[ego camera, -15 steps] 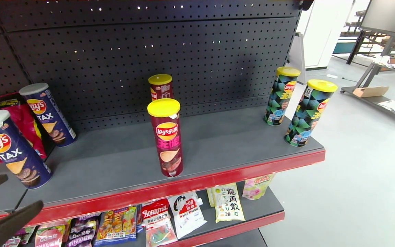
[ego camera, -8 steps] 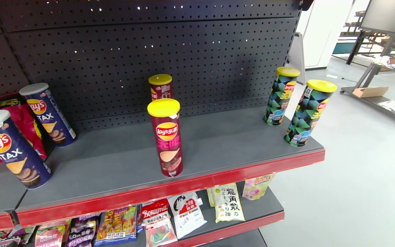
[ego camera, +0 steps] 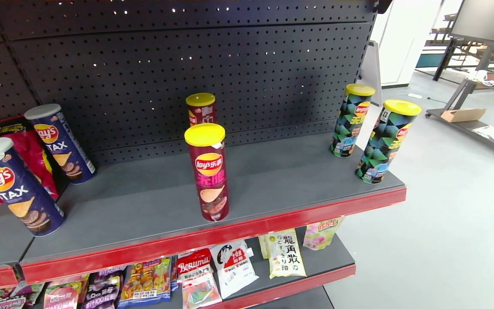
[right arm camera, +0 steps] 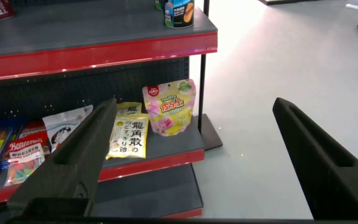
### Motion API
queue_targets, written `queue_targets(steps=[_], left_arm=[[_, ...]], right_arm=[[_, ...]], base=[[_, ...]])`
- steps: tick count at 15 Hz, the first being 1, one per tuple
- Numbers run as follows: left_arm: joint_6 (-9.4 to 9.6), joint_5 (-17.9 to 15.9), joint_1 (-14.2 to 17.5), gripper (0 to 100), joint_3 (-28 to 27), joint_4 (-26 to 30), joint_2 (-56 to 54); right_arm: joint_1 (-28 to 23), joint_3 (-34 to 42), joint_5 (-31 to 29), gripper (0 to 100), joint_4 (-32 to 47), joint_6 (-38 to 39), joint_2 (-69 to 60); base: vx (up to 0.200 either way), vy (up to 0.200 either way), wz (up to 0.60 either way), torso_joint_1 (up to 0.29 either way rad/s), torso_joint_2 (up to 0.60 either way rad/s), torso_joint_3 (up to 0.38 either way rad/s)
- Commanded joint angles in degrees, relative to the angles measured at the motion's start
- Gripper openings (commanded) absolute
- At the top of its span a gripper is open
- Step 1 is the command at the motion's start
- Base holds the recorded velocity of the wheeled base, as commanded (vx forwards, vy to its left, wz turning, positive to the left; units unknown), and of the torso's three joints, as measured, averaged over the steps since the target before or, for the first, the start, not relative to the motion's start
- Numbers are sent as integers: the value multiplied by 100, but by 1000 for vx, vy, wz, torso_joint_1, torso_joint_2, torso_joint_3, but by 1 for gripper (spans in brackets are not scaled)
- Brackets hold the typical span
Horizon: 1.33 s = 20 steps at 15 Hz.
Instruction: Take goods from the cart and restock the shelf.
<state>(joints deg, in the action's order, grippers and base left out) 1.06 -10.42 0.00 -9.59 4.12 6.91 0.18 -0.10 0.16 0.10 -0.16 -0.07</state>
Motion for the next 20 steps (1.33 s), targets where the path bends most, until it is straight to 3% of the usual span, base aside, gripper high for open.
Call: queue_targets(steps=[1, 4, 5, 9, 18, 20], left_arm=[[-18, 146, 0, 100, 247, 133, -595], [-97, 269, 0, 100, 494, 203, -638], [-106, 462, 0, 100, 590, 107, -638], [-106, 515, 0, 100, 599, 98, -638], [-132, 497, 0, 100, 599, 89, -638], [-132, 506, 0, 100, 599, 89, -647]], right_arm=[[-1, 1, 2, 100, -1, -11, 7], [-1, 1, -7, 100, -1, 25, 7], [-1, 1, 2, 100, -1, 16, 7], [-1, 1, 11, 100, -1, -19, 7], [-1, 1, 28, 100, -1, -19, 7], [-1, 1, 19, 100, -1, 7, 7]], base=[[0, 0, 0, 0, 0, 0], [0, 0, 0, 0, 0, 0], [0, 0, 0, 0, 0, 0], [0, 0, 0, 0, 0, 0], [0, 0, 600, 7, 1, 3], [0, 0, 0, 0, 0, 0]])
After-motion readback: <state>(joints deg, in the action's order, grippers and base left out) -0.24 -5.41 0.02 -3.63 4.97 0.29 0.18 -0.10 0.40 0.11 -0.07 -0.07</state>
